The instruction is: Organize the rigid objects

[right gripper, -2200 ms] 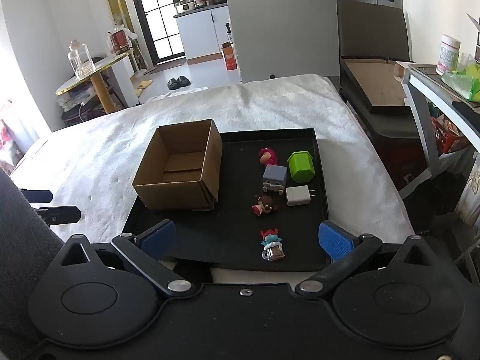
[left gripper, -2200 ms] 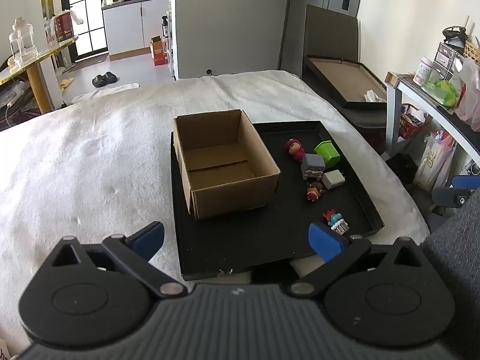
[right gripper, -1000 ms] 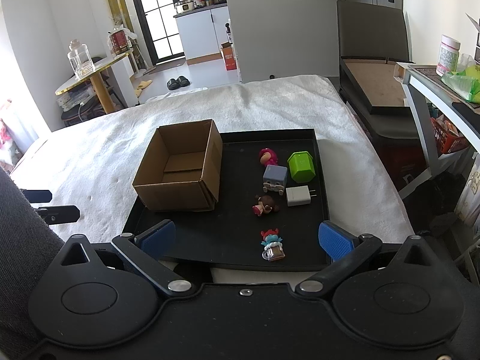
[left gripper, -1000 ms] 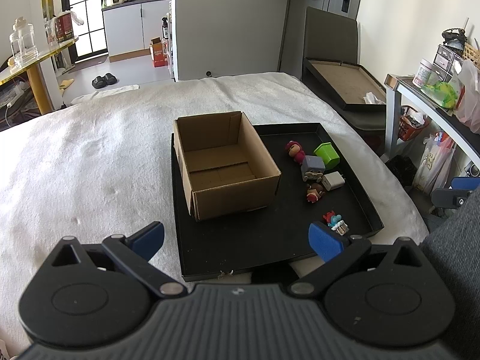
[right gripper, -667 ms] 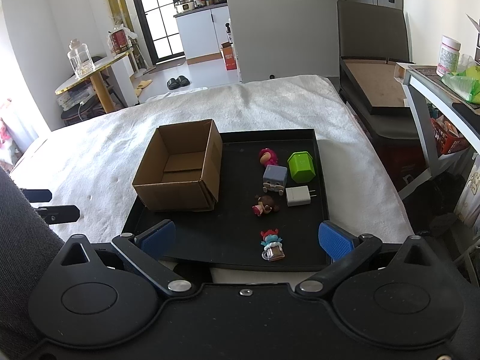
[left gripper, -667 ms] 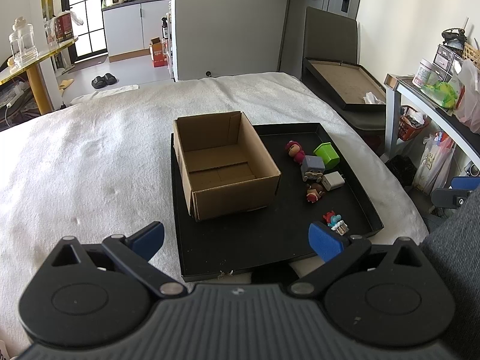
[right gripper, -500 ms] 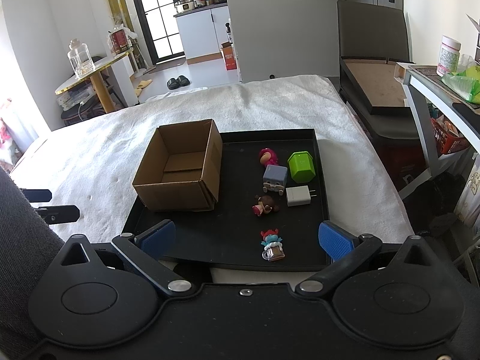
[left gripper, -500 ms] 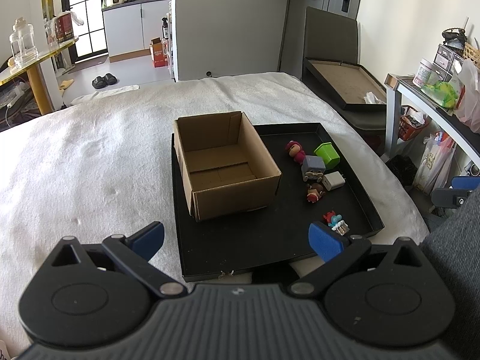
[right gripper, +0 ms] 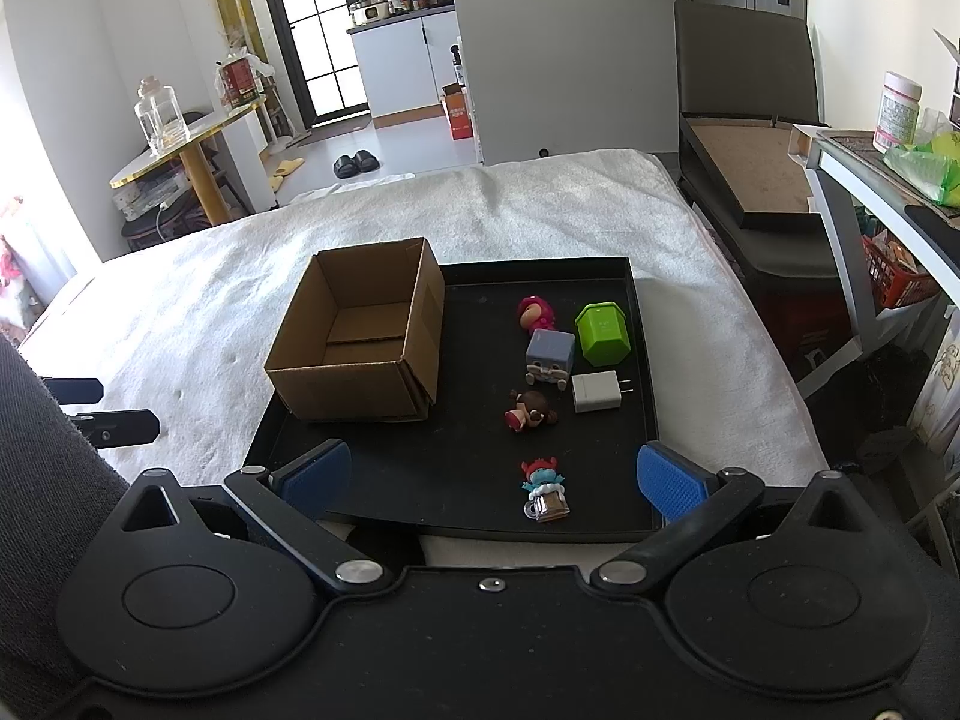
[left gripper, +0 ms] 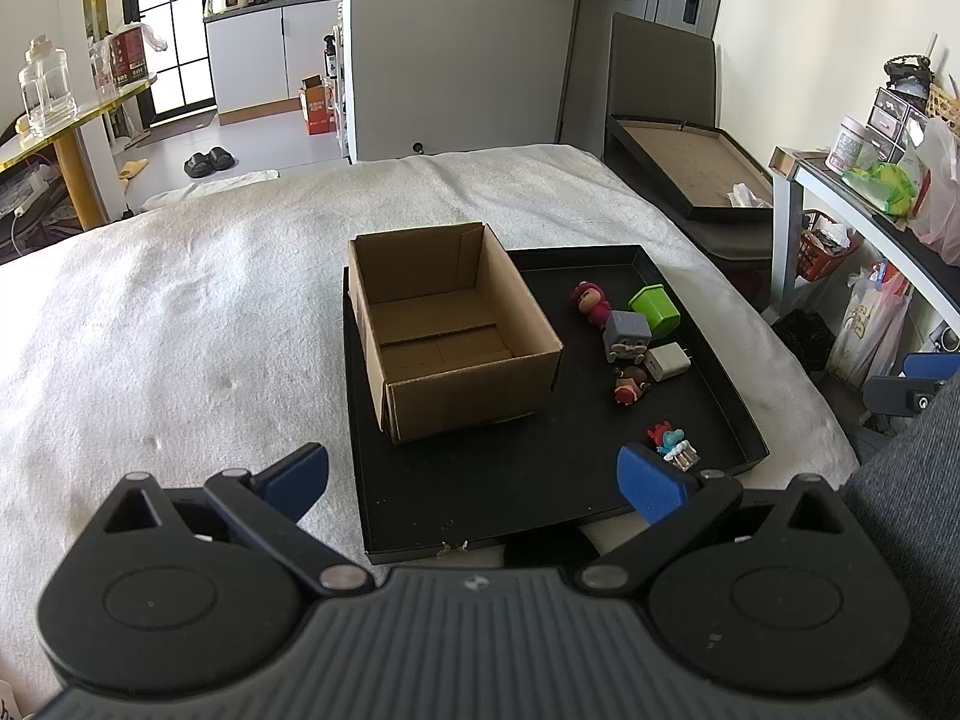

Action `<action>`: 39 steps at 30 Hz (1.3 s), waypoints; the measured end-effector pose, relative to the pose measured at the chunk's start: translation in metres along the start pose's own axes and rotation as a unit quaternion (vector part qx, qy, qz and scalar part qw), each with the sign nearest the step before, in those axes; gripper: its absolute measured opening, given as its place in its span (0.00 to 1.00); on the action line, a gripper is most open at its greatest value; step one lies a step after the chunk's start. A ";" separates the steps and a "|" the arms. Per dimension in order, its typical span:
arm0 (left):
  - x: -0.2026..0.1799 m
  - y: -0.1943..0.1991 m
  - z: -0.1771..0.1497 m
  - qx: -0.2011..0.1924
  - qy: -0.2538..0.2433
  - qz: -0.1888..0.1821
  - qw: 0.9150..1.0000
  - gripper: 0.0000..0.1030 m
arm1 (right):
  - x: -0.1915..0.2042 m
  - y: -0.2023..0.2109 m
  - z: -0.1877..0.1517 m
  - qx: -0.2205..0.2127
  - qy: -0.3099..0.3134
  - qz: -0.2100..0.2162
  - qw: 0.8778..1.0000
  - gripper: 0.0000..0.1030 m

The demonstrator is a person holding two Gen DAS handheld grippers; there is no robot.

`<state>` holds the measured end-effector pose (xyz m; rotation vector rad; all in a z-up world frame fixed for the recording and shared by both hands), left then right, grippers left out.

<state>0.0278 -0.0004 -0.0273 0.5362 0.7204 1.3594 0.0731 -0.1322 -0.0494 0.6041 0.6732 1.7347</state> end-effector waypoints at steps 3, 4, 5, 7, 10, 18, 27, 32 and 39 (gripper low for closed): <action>0.000 0.000 0.000 0.000 0.000 0.000 1.000 0.99 | 0.000 0.000 0.000 0.000 0.000 0.000 1.000 1.00; 0.000 0.000 0.000 0.000 0.000 0.000 1.000 0.99 | 0.000 0.000 0.000 0.000 0.000 0.000 1.000 1.00; 0.000 0.000 0.000 0.000 0.000 0.001 1.000 0.99 | -0.001 0.000 0.000 0.000 0.000 0.000 1.000 1.00; 0.000 -0.001 0.000 0.000 -0.001 0.001 1.000 0.99 | -0.001 0.000 0.000 0.000 0.000 0.000 1.000 1.00; 0.000 -0.001 0.000 -0.001 0.000 0.000 1.000 0.99 | -0.001 0.000 0.000 0.000 0.000 0.000 1.000 1.00; -0.001 0.001 0.000 -0.005 -0.007 0.005 1.000 0.99 | -0.001 0.000 0.001 -0.001 0.000 0.001 1.000 1.00; 0.001 -0.004 0.002 -0.014 -0.003 0.005 1.000 0.99 | -0.006 -0.002 -0.003 -0.008 0.003 0.009 1.000 1.00; 0.007 -0.013 0.006 -0.011 0.008 0.019 1.000 0.99 | -0.012 -0.017 -0.001 -0.003 -0.007 0.006 1.000 1.00; 0.013 -0.026 0.014 -0.017 0.025 0.039 0.999 0.99 | -0.023 -0.034 -0.002 0.002 -0.017 0.010 1.000 1.00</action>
Point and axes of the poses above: each gripper's, at about its wrist camera, not at the fingertips, and y roughly against the way its jaws point, x to its left, z to its top, the point moved 4 cm from there along -y, roughly the way its jaws point, and after that the axes turned 8 degrees about -z, right-handed, at the moved point
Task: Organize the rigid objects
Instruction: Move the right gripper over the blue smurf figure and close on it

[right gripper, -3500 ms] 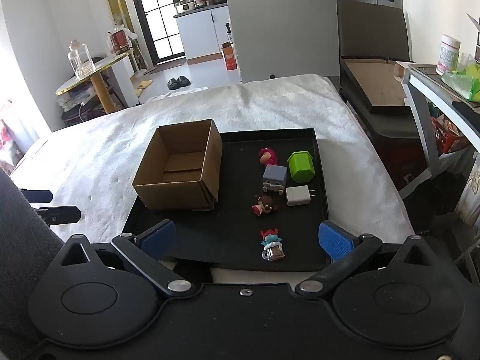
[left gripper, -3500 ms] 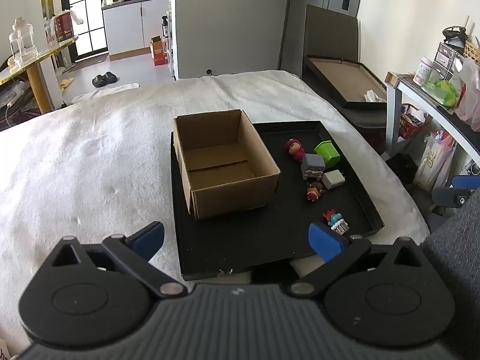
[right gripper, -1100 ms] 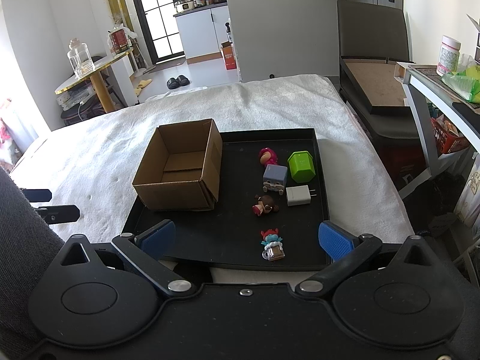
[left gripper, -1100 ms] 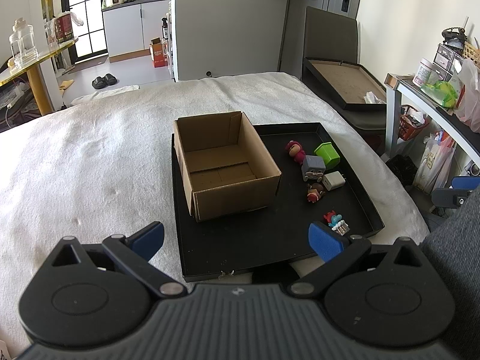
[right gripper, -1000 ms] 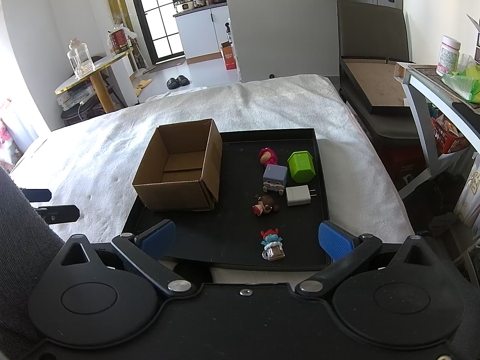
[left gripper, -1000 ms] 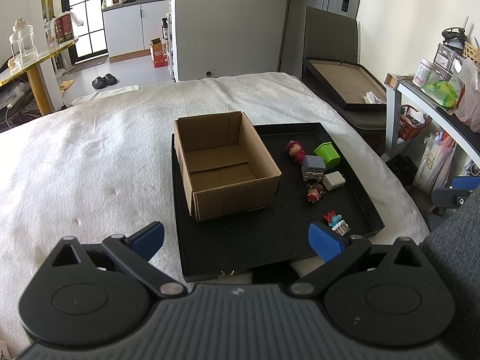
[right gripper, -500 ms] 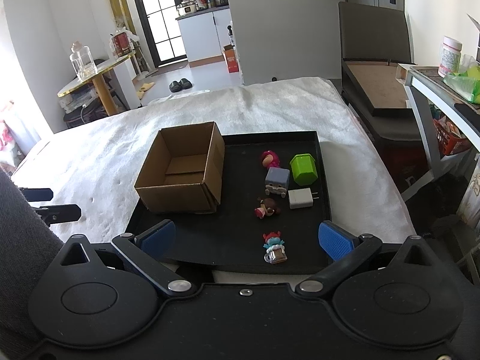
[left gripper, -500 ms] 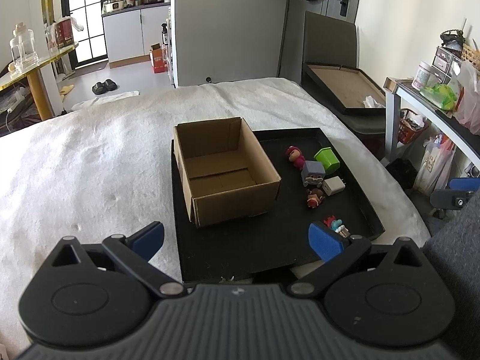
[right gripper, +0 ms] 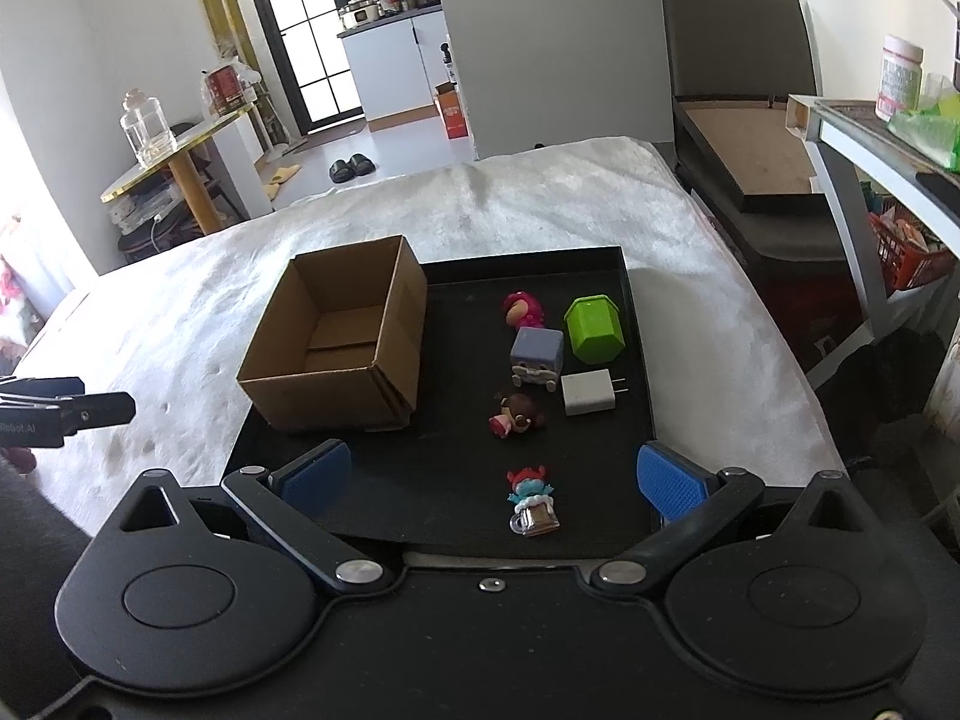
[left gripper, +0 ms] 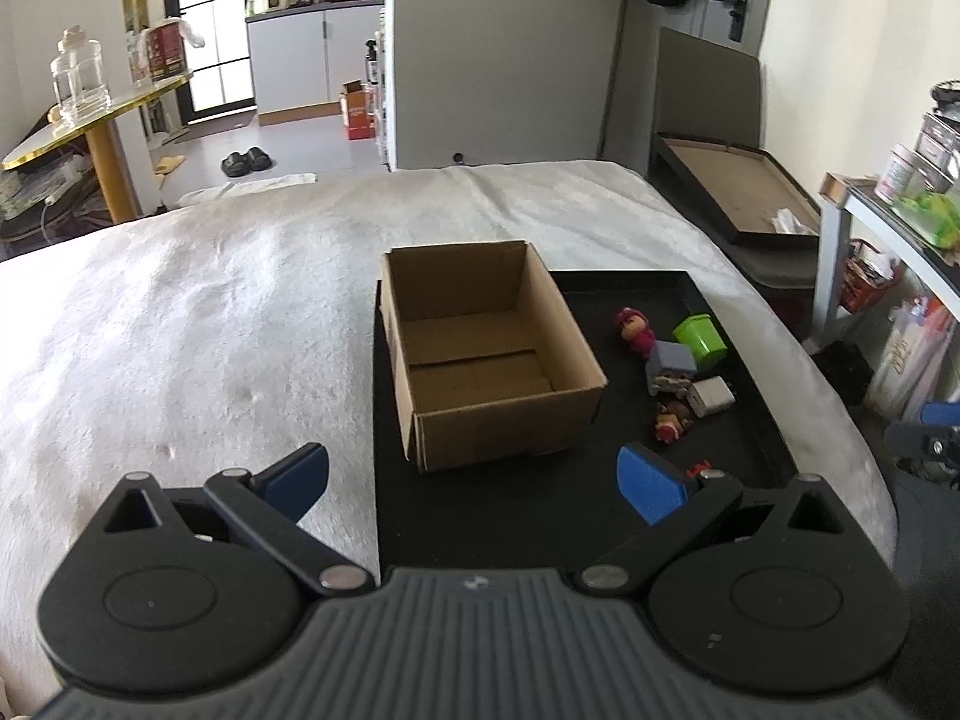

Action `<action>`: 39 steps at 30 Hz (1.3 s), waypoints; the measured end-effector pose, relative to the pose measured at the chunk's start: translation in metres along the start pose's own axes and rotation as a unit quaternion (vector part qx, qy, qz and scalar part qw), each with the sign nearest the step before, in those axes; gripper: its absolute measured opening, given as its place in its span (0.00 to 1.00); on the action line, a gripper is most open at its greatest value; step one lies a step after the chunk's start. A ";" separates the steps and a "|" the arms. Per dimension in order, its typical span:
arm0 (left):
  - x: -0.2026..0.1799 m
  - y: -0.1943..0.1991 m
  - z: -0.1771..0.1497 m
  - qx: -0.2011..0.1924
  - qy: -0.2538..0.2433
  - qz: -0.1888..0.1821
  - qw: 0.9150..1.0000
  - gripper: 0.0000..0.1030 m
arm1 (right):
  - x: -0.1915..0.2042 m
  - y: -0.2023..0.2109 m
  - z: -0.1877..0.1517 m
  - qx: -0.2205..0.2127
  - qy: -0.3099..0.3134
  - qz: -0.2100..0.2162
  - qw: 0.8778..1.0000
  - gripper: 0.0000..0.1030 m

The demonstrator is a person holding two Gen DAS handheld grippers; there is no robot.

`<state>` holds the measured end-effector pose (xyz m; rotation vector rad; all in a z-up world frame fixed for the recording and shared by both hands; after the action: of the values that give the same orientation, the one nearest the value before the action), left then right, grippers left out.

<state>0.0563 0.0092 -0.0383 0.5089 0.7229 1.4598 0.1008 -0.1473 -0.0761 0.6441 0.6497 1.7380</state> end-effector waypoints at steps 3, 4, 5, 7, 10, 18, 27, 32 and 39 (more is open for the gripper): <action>0.002 -0.009 0.003 -0.001 0.009 0.008 1.000 0.98 | -0.004 -0.008 0.000 0.001 0.002 0.001 1.000 1.00; 0.003 -0.011 0.003 0.000 0.012 0.011 1.000 0.98 | -0.006 -0.010 0.000 0.001 0.003 0.000 1.000 1.00; 0.003 -0.014 0.004 0.000 0.014 0.014 1.000 0.98 | -0.007 -0.012 -0.001 0.002 0.004 0.000 1.000 1.00; 0.005 -0.020 0.007 -0.001 0.017 0.020 1.000 0.98 | -0.010 -0.017 -0.002 0.003 0.002 0.001 1.000 1.00; 0.010 -0.029 0.010 -0.003 0.026 0.029 0.999 0.97 | -0.014 -0.026 -0.003 0.008 0.000 0.002 1.000 1.00; 0.020 -0.049 0.017 -0.009 0.038 0.050 0.998 0.96 | -0.022 -0.048 -0.007 0.026 -0.001 0.009 1.000 0.94; 0.029 -0.081 0.023 -0.006 0.054 0.061 0.997 0.85 | -0.027 -0.076 -0.009 0.051 -0.002 0.008 0.999 0.92; 0.035 -0.098 0.025 -0.005 0.068 0.071 0.995 0.74 | -0.028 -0.092 -0.012 0.068 -0.005 0.008 0.998 0.89; 0.044 -0.126 0.020 0.000 0.086 0.092 0.992 0.63 | -0.025 -0.120 -0.022 0.109 -0.004 0.011 0.994 0.78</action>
<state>0.1576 0.0469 -0.1187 0.4627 0.8279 1.6905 0.1712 -0.1462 -0.1795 0.8116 0.8363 1.6975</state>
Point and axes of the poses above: each gripper's, at about its wrist camera, not at the fingertips, and y roughly against the way its jaws point, x to its left, z to its top, the point moved 4 cm from there along -y, roughly the way its jaws point, and after that the axes turned 8 degrees about -z, right-handed, at the moved point
